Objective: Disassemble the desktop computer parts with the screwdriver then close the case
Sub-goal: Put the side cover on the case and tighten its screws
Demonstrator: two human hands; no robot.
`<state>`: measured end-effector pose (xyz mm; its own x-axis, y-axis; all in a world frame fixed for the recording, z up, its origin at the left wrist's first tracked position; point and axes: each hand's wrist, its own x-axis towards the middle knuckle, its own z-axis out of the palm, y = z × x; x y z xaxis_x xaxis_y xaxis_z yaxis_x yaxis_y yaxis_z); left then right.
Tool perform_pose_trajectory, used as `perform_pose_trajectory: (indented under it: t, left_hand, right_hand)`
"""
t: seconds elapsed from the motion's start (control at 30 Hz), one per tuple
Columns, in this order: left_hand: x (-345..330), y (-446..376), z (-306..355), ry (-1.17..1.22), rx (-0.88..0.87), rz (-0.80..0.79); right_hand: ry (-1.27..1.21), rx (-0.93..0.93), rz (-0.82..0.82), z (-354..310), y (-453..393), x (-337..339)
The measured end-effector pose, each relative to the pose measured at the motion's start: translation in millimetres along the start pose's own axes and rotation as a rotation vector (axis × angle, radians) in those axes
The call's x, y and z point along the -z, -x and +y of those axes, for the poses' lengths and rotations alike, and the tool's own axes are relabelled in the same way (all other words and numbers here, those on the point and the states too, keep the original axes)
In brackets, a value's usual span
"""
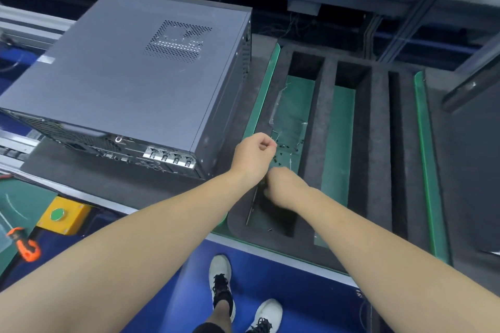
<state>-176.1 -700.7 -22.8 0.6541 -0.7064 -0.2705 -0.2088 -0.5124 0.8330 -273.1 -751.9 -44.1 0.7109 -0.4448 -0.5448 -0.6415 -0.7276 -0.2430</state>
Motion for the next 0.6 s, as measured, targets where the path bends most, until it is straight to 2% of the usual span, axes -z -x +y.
perform_pose_trajectory:
  t: [0.1,0.2,0.3,0.47,0.6]
  left_hand:
    - [-3.2,-2.7,2.1,-0.002,0.019,0.026]
    - [-6.2,-2.3,6.0,-0.016,0.026,-0.003]
    - [-10.8,-0.5,11.3,0.000,0.007,-0.033]
    - [-18.0,8.0,11.7,0.014,-0.072,-0.088]
    - [-23.3,18.4,8.8,-0.043,-0.183,-0.097]
  right_hand:
    - [-0.260,-0.098,0.198,15.3,3.2,18.7]
    - [-0.782,-0.232,0.315,31.3,9.8,27.8]
    - [-1.246,-0.244,0.349,44.7,17.5,31.2]
    - [-1.510,-0.254,0.390,58.1,26.6,33.9]
    - [-1.567,-0.264,0.387,61.5,29.0,31.5]
